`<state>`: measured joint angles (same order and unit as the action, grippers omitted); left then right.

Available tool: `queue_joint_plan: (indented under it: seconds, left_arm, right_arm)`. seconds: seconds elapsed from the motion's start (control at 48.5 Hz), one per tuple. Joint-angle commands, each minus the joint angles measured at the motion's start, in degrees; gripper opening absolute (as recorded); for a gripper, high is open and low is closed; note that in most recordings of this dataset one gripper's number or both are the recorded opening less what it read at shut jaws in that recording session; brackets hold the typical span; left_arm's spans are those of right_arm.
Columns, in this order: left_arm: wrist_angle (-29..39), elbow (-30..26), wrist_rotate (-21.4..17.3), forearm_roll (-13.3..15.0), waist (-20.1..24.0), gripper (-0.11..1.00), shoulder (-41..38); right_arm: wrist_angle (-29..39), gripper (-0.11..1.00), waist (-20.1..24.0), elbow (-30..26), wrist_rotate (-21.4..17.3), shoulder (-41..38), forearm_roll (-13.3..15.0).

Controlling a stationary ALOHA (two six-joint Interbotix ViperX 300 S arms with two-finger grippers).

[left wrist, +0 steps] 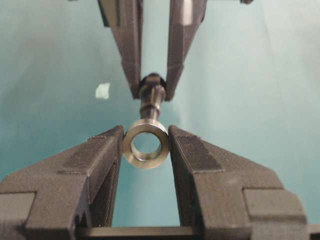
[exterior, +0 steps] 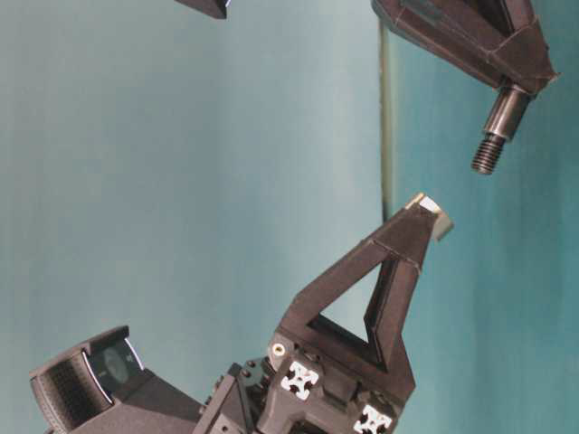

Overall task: Insert the washer onto the shaft with both hands.
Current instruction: 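Move the shaft tip toward the washer hole, aligning both grippers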

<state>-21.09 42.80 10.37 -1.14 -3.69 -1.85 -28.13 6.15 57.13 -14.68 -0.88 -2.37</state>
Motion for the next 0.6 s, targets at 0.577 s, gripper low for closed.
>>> queue_joint_plan:
  seconds: [0.577]
  left_arm:
    - [-0.5, -2.4, 0.1, -0.1, -0.7, 0.36, -1.3]
  right_arm:
    - [-4.0, 0.0, -0.4, -0.9, -0.6, 0.3, -0.1]
